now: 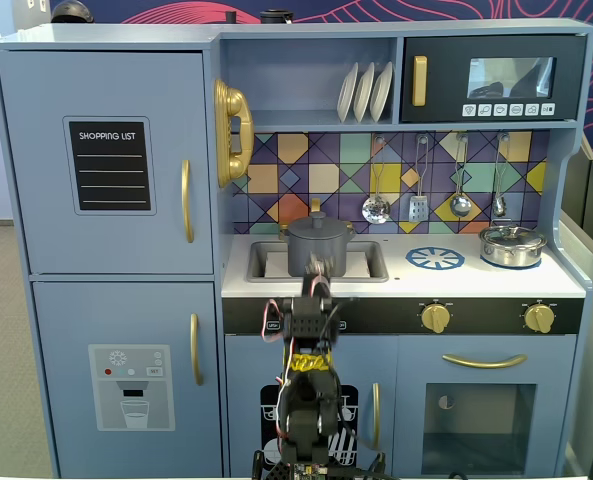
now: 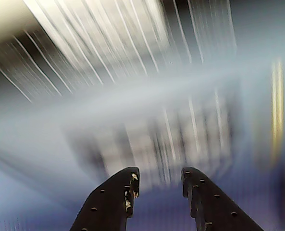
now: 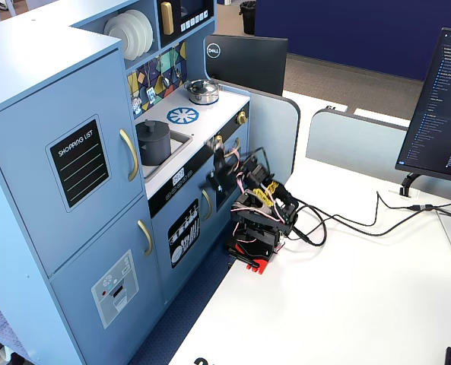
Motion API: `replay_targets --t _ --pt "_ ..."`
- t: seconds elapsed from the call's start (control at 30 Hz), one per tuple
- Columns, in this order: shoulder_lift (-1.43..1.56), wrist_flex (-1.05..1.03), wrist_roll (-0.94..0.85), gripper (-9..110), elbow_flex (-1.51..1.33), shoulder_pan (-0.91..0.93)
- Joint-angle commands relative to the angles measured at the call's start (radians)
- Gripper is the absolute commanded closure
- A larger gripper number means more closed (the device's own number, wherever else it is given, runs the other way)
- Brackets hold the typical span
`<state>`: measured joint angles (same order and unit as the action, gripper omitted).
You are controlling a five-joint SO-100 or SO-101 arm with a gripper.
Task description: Take off the lid from the gray recipient and place it on the counter
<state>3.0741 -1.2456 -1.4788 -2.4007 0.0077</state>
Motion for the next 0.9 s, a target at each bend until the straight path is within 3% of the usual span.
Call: replay_targets --t 0.0,0.3,0.87 --pt "-0.153 0.117 -0.066 101 0.265 -0.023" --pt "-0.334 0.618 -0.097 95 0.341 -0.046" --pt "-0.6 0.982 -0.124 89 0.379 0.02"
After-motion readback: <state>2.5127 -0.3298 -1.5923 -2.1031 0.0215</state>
